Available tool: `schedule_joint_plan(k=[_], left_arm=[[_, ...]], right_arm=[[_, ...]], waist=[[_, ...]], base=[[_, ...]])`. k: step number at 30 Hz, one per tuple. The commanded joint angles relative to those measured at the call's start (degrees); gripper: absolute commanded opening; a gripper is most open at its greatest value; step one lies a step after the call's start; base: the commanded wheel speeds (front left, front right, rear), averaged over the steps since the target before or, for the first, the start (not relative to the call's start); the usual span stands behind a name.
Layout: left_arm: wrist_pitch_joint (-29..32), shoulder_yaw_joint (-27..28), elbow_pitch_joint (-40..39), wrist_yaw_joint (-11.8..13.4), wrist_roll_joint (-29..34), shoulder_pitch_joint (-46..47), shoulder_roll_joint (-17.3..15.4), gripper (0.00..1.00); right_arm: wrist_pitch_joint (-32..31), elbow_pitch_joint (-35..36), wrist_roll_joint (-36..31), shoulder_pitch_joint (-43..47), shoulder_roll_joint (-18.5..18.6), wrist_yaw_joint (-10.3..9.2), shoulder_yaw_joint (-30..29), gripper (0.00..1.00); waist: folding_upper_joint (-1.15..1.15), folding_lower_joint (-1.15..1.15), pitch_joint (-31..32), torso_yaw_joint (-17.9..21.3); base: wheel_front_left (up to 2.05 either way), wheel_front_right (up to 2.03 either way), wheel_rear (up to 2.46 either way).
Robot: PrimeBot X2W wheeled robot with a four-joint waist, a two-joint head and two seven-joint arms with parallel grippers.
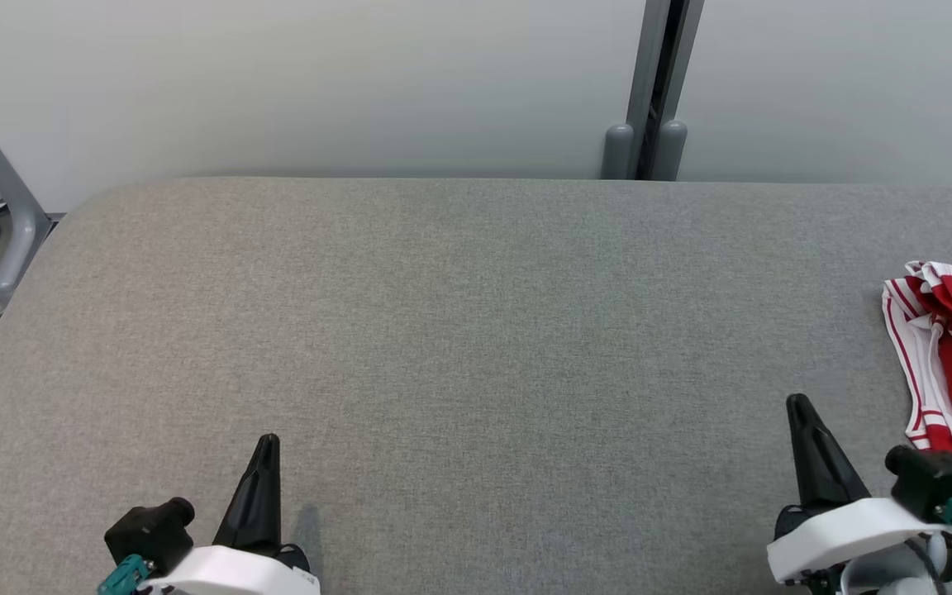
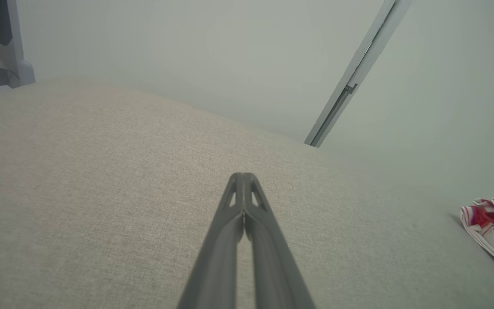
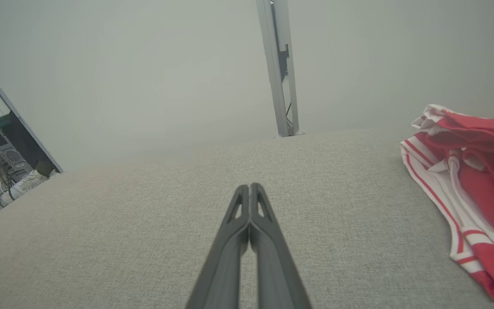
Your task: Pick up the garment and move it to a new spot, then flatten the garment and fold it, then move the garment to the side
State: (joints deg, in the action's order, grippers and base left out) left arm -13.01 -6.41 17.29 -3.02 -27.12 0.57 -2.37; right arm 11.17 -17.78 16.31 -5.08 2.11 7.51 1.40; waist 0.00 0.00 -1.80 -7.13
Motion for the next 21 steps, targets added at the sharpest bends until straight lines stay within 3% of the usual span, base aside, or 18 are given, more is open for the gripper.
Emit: schedule_joint_plan(k=[1, 21], left_arm=[[0.3, 0.28, -0.98, -0.31, -1.94, 1.93, -0.2, 0.0], [4.01, 0.8, -0.77, -1.5, -19.14, 3.96, -0.35, 0.0]], right_arm=[[-0.48, 1.24, 2.24, -0.47, 0.32, 0.0, -0.75, 0.0], [-6.17, 3.59, 22.01, 0.99, 0.49, -0.01, -5.17, 0.0]], waist=[[0.0, 0.0, 0.02, 0.06], [0.0, 0.0, 0.32, 1.3]], base=[[0.0, 0.0, 0.0], [0.0, 0.0, 0.0]])
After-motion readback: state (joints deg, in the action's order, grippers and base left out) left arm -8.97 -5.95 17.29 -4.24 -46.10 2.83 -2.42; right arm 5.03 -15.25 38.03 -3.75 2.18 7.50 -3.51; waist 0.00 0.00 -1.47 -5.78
